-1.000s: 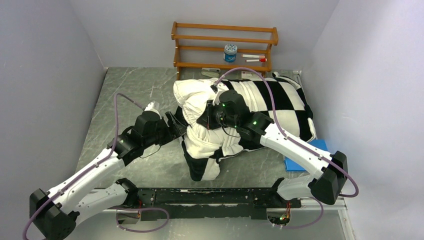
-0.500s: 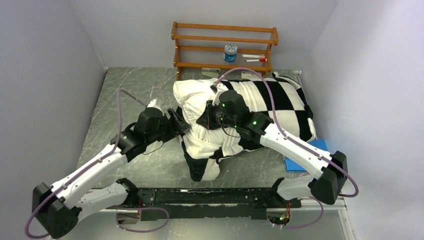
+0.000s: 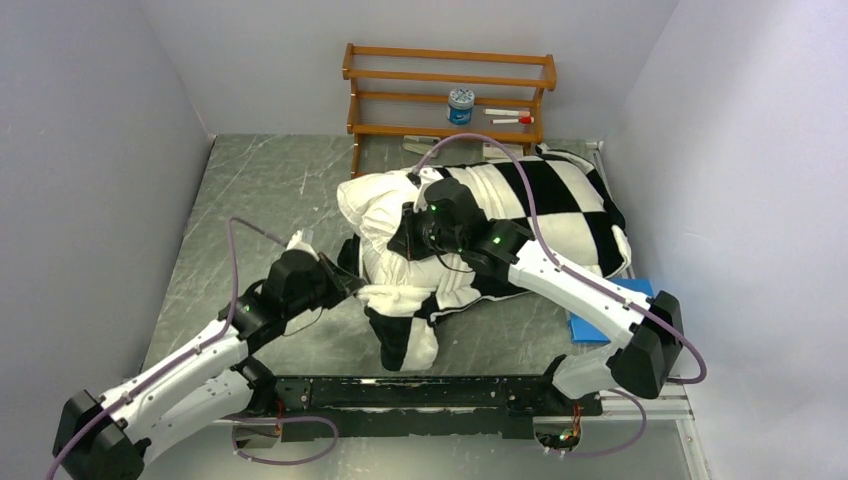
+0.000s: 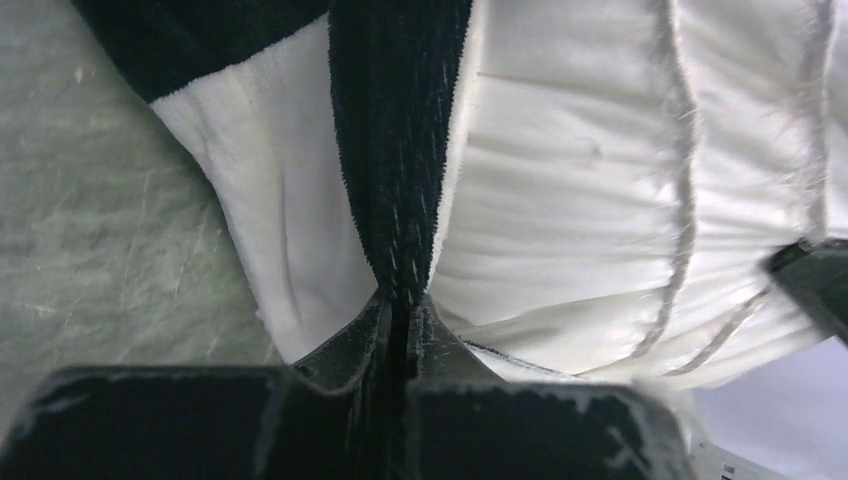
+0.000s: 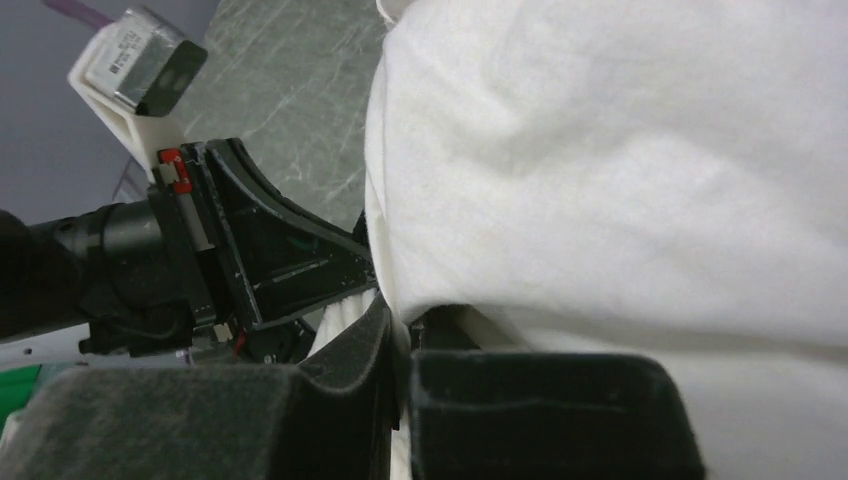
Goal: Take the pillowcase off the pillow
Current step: Remove the pillow from the pillowcase.
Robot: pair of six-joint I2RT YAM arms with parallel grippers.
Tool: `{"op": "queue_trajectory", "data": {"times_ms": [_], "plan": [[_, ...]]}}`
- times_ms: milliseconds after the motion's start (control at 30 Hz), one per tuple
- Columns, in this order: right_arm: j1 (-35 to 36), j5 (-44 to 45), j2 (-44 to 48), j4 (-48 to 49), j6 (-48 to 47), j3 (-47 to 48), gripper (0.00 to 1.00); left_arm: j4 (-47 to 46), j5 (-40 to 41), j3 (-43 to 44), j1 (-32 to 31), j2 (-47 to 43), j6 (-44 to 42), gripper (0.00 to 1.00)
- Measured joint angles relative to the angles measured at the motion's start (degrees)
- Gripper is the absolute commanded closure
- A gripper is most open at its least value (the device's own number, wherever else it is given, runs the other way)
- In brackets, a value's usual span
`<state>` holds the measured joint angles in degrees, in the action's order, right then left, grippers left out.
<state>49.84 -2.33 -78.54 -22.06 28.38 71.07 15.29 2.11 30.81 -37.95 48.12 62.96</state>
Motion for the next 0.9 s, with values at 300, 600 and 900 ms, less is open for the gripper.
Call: {"op": "queue_trajectory", "data": {"times_ms": [300,600,900], "plan": [[0.7,-8.1,-1.0,1.3,-1.1,0.0,1.0,-11.0,-2.1,-10.8,0.0,0.0,5.6,0.95],[2.3,-8.7,0.6,13.1,0.0,5.5,1.0,-10.2,0.2,-5.9,-3.1,20.5,2.1,0.94],[2.0,8.0,10.8,6.0,0.9,-4.2,0.48,0.2,4.6,-8.9,-4.3,3.3,4.0,0.36]]}}
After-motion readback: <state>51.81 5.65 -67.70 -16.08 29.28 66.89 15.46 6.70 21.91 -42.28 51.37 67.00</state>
